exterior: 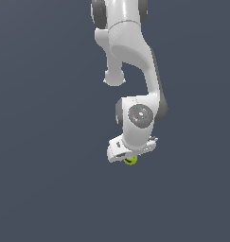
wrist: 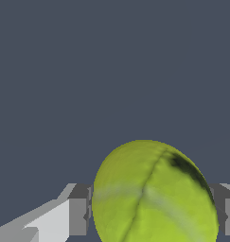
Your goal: Pick up the object and move it to a goal position.
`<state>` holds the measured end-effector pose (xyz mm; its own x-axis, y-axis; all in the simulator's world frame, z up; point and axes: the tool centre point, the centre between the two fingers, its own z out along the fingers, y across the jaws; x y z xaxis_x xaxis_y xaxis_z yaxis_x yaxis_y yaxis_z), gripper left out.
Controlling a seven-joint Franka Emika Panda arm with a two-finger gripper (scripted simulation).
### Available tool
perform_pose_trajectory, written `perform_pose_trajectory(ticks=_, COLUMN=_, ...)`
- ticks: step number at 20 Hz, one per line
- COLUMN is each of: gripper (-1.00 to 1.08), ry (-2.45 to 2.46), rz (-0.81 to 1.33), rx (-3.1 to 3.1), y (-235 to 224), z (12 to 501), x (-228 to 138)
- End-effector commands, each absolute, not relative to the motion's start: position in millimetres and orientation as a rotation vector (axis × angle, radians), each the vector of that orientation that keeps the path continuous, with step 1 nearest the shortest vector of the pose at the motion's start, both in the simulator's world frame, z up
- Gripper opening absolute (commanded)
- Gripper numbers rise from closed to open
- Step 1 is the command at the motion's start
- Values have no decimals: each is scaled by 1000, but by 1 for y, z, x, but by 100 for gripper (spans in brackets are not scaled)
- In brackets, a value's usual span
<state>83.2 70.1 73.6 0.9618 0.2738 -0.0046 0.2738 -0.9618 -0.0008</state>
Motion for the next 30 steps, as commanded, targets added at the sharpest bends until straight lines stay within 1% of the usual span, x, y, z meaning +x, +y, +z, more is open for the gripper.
perform_pose_trajectory(ticks=1, gripper=-100, ry=-434, rz=2, rx=-3111, y=72, z=94, x=83)
perform_pose_trajectory(ticks=13, gripper=-100, ry=-436, rz=1, rx=-3112, y=87, z=224, x=74)
perform_pose_trajectory(ticks=18, gripper=-100, ry=-435, rz=0, rx=-3111, y=92, z=269, x=72)
perform_pose_trajectory(ticks=24, gripper=-100, ry=-435, rz=0, rx=-3111, y=96, z=300, x=72)
perform_pose_trajectory(ticks=30, gripper=-100, ry=-435, rz=0, rx=-3111, y=97, z=309, x=73)
